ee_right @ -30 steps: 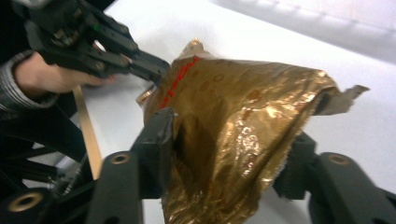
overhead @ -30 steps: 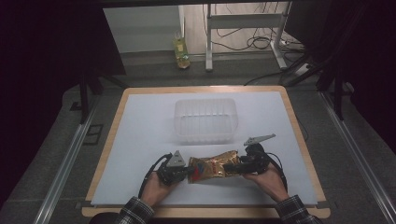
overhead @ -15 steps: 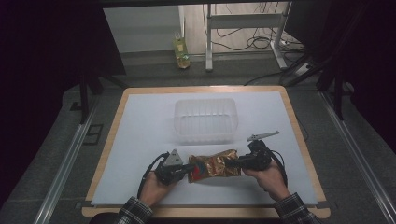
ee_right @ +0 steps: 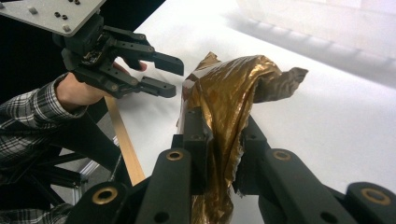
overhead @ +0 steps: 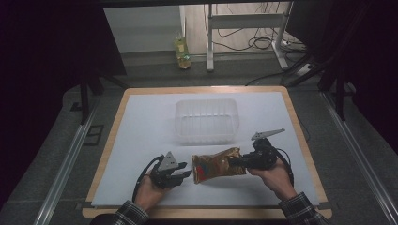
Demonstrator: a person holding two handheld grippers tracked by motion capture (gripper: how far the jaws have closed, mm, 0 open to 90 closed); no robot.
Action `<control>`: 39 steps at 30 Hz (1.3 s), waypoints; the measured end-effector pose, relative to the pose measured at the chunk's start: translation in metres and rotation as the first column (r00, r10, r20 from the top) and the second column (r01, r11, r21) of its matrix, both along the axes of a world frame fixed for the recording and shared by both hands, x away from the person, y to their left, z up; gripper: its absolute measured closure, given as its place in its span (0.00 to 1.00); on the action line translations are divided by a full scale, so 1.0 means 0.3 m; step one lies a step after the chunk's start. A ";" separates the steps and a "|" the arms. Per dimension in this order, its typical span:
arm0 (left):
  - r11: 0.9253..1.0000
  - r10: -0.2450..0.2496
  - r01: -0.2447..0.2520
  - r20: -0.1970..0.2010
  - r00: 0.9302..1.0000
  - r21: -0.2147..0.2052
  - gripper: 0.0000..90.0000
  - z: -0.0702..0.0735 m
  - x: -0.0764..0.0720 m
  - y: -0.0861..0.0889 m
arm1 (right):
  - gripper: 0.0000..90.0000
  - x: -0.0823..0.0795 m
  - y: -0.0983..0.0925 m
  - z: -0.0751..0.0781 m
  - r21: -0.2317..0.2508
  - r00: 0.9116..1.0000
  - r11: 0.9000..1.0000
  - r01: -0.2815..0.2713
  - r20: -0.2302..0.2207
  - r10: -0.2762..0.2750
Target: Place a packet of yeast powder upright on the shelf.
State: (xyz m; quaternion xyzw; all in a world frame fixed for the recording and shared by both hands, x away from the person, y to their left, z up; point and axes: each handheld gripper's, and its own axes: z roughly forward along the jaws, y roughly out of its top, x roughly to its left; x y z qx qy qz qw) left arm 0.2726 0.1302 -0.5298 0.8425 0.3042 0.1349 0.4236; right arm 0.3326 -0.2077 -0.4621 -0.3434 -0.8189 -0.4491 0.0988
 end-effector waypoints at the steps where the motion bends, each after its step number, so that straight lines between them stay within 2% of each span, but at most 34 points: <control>1: 1.000 0.002 -0.002 -0.001 1.000 -0.005 0.59 0.001 -0.001 0.004 | 0.87 0.001 -0.003 0.011 -0.001 1.000 1.000 -0.004 0.012 0.004; 6: 1.000 0.007 -0.007 -0.009 1.000 -0.016 0.50 -0.005 -0.001 0.010 | 0.87 0.002 -0.005 0.030 -0.013 1.000 1.000 -0.002 0.023 0.002; 7: 1.000 0.006 -0.007 -0.004 1.000 -0.015 0.44 -0.004 -0.001 0.010 | 0.87 0.003 -0.008 0.040 -0.016 1.000 1.000 0.006 0.028 -0.006; 10: 1.000 -0.002 0.002 0.001 1.000 -0.018 0.40 -0.004 -0.004 0.008 | 0.87 0.004 -0.015 0.050 -0.020 0.999 1.000 0.013 0.032 -0.012; 11: 1.000 -0.005 0.005 0.004 1.000 -0.015 0.35 -0.005 -0.004 0.008 | 0.87 0.007 -0.025 0.061 -0.021 0.999 1.000 0.019 0.037 -0.018; 14: 1.000 -0.001 0.001 0.004 1.000 -0.006 0.31 -0.013 0.003 0.006 | 0.87 0.009 -0.039 0.071 -0.013 0.999 0.999 0.032 0.043 -0.032; 20: 0.999 -0.007 0.008 0.019 1.000 -0.036 0.20 -0.006 0.000 0.004 | 0.87 0.018 -0.079 0.095 -0.013 0.997 0.998 0.063 0.051 -0.062; 24: 1.000 -0.015 0.015 0.025 1.000 -0.022 0.11 -0.006 -0.002 0.000 | 0.88 0.028 -0.109 0.118 -0.015 0.995 0.996 0.090 0.050 -0.089; 32: 0.999 -0.029 0.031 0.057 0.998 -0.028 0.08 -0.002 -0.007 -0.006 | 0.88 0.048 -0.137 0.156 -0.016 0.991 0.993 0.118 0.059 -0.117; 39: 0.998 -0.046 0.048 0.046 0.998 -0.046 0.06 -0.004 -0.008 -0.012 | 0.89 0.069 -0.154 0.194 -0.015 0.987 0.987 0.160 0.033 -0.160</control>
